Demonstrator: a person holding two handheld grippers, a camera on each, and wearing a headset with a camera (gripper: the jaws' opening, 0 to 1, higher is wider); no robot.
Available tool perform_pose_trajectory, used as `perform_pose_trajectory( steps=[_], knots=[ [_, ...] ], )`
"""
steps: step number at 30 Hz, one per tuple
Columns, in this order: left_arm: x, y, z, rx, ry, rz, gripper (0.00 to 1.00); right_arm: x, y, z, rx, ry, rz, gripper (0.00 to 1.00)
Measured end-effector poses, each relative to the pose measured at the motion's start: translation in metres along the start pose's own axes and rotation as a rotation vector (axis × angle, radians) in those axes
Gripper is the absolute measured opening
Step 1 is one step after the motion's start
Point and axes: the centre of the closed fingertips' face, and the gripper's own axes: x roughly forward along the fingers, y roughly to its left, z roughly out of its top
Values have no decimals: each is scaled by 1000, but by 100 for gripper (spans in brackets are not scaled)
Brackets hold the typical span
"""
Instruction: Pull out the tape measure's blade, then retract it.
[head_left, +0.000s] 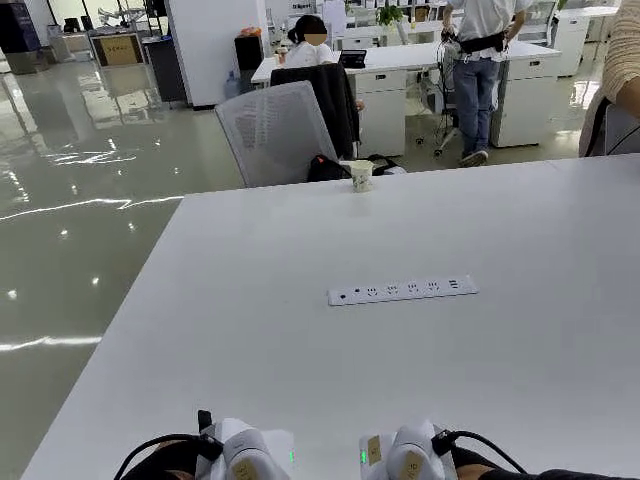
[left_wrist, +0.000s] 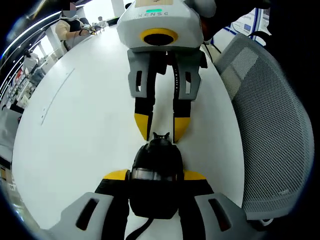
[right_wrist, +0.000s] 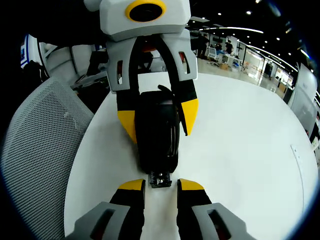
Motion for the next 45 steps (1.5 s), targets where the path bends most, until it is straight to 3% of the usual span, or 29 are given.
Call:
perform_pose_trajectory(
  steps=[2, 5, 6, 9, 11, 12, 23, 45],
  knots=[
    [0, 0, 0, -1, 1, 3, 32, 3, 0, 3, -13, -16, 0, 14],
    [0, 1, -1, 1, 4, 5, 32, 6, 2, 6, -11, -12, -8, 13],
    [0, 1, -1, 1, 5, 5, 32, 5, 1, 5, -51, 4, -8, 13],
    [0, 1, -1, 1, 3, 6, 32, 5, 2, 5, -48, -3, 1, 12],
    [0, 1, -1, 1, 2, 5, 32, 5, 1, 5, 30, -25, 7, 11],
    [0, 1, -1, 0, 2, 5, 32, 3, -1, 4, 10, -21, 10, 11],
    [0, 0, -2, 7, 3, 4, 32, 2, 0, 3, -19, -13, 9, 10],
    [0, 1, -1, 7, 4, 1, 32, -13, -2, -17, 20, 15, 3, 10]
  ],
)
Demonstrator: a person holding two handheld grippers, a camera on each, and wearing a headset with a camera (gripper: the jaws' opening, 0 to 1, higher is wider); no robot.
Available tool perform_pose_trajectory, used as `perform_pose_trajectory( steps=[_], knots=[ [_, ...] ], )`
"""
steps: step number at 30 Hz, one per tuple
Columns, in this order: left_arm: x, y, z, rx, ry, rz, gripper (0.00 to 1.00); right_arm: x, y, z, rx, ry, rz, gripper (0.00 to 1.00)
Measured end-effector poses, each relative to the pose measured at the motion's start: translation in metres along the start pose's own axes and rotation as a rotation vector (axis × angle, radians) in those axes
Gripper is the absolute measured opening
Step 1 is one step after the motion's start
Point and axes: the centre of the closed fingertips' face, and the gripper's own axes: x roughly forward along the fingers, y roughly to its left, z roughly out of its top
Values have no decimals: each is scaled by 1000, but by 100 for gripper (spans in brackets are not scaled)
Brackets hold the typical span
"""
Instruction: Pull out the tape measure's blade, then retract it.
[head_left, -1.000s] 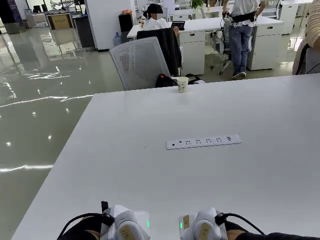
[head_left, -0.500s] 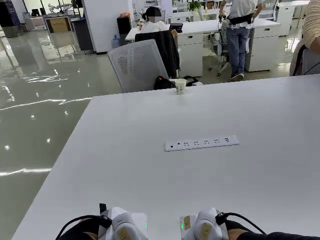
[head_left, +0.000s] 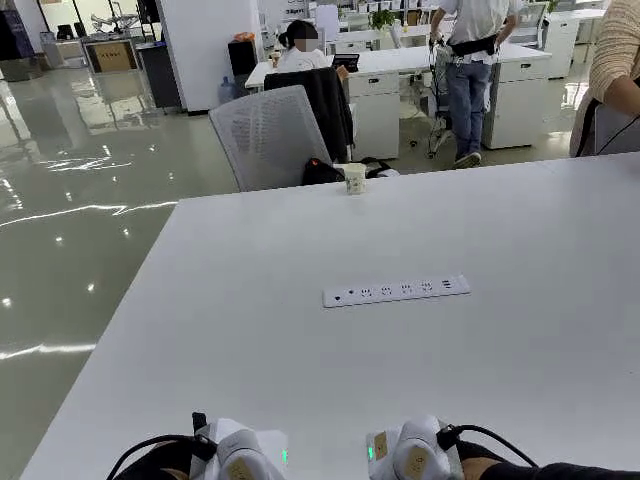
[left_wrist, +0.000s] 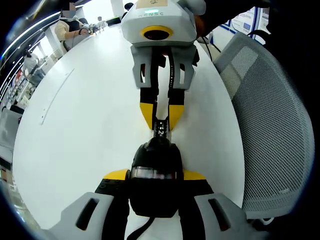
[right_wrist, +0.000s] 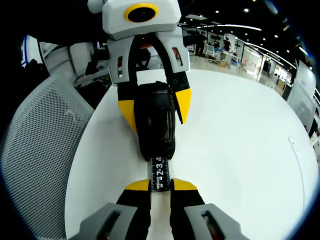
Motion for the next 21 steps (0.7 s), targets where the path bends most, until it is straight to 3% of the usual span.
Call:
perform_pose_trajectory(
  steps=[21],
  knots=[
    [0, -1, 1, -1, 0, 1, 32, -9, 1, -8, 14, 11, -5, 10]
  ],
)
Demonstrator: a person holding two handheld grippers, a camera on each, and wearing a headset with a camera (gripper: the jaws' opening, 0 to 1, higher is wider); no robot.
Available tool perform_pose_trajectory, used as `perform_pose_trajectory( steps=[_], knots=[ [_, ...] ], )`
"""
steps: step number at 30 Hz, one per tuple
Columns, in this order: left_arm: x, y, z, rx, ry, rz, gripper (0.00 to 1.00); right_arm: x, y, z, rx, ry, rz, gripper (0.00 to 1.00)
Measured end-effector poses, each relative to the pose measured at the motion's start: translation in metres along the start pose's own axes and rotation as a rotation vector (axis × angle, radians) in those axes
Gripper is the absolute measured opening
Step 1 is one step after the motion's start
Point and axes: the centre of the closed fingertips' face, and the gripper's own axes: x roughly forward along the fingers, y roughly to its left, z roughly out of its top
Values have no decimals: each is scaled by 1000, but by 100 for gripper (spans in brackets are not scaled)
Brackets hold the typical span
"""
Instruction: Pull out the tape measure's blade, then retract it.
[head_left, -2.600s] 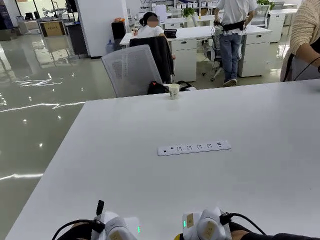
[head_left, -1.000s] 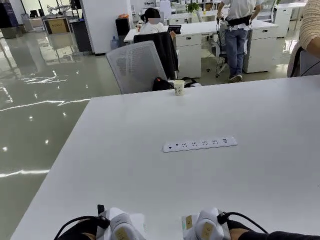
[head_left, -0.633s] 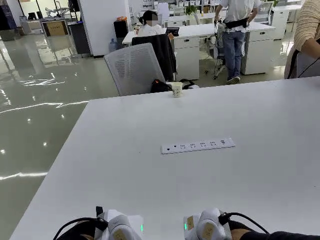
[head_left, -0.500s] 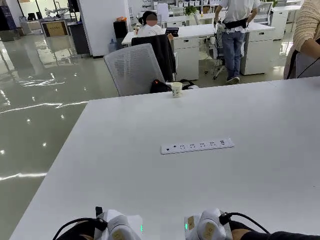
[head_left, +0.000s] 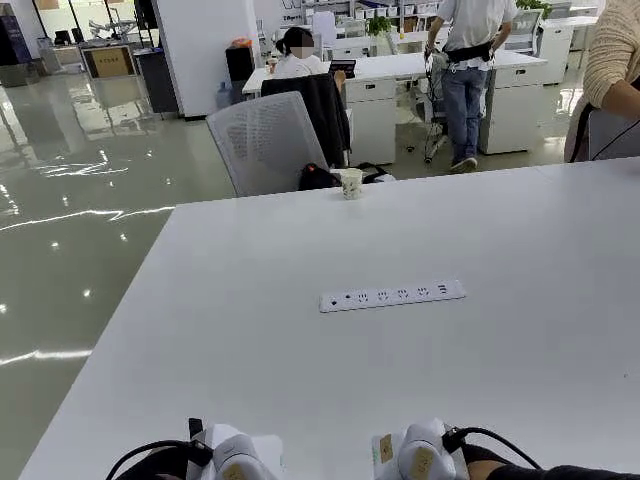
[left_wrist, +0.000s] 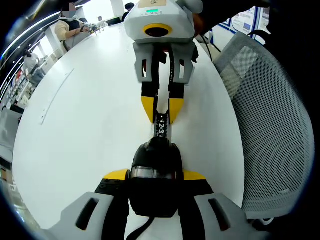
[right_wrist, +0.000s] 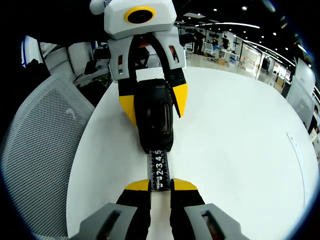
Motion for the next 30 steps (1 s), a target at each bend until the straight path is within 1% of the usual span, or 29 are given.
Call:
perform_pose_trajectory(
  steps=[18, 30],
  knots=[
    [0, 0, 2, -5, -1, 4, 32, -10, 0, -10, -3, 15, -9, 11],
    [0, 0, 3, -8, -2, 4, 32, -17, 0, -17, 8, 20, -12, 10]
  ],
)
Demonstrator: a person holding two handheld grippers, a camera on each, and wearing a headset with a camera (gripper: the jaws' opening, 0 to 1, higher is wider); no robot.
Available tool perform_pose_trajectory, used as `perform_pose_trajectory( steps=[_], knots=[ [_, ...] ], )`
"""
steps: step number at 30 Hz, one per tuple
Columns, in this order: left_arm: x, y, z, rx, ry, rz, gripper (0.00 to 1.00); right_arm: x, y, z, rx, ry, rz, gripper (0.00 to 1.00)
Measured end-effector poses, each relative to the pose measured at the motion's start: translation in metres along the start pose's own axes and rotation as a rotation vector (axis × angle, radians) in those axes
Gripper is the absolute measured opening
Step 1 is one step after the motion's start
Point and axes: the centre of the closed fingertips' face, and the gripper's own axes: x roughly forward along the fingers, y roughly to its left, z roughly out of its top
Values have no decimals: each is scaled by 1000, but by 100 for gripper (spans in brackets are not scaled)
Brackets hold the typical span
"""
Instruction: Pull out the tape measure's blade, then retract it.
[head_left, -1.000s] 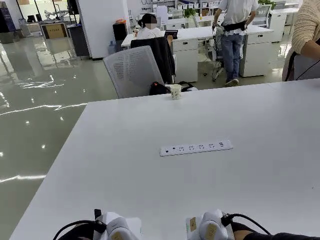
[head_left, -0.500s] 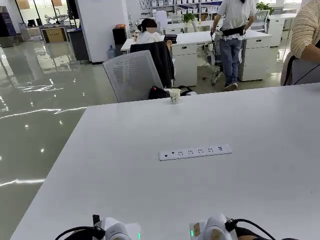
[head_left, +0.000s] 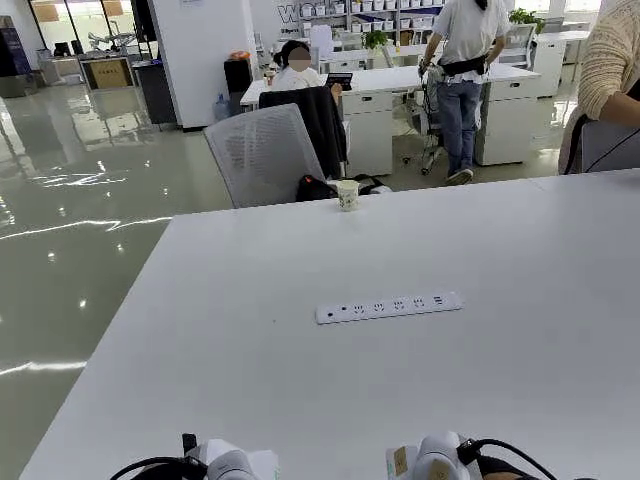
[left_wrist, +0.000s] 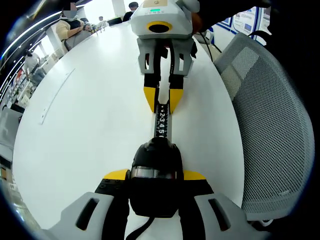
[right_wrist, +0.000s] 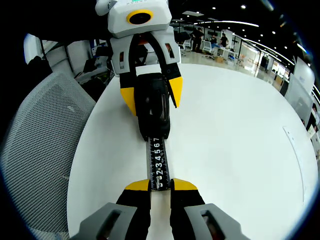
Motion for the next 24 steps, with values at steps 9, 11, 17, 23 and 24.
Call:
perform_pose_trajectory(
  steps=[9, 11, 17, 23, 24],
  knots=[
    [1, -2, -1, -2, 0, 0, 32, -3, 1, -5, 4, 2, -4, 10],
    [1, -2, -1, -3, 0, 0, 32, -4, 2, -6, 3, 2, -4, 10],
    [1, -4, -1, -3, 0, 0, 32, -4, 2, -7, 3, 2, -5, 10],
    [1, -4, -2, -3, 0, -1, 32, -6, 2, -10, 6, 7, -6, 10],
    [1, -5, -2, -3, 0, -1, 32, -6, 2, -11, 6, 8, -6, 10]
  ],
)
